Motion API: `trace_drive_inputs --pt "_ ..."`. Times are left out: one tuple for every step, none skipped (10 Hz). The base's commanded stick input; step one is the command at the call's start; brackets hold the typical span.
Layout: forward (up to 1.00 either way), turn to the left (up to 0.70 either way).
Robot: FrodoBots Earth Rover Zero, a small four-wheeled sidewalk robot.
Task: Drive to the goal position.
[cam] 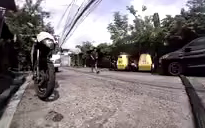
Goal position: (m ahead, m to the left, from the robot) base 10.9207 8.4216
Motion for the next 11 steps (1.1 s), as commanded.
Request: trace_drive_inputs --pt "0.70 0.00" --pt "0.70 0.00" --pt "0.70 0.00" --pt "0.70 0.00" --pt "0.70 0.00" --pt "0.70 0.00" --pt "0.70 0.00" --pt "0.70 0.00" --pt "0.70 0.00" --pt "0.70 0.00" --pt "0.70 0.00"
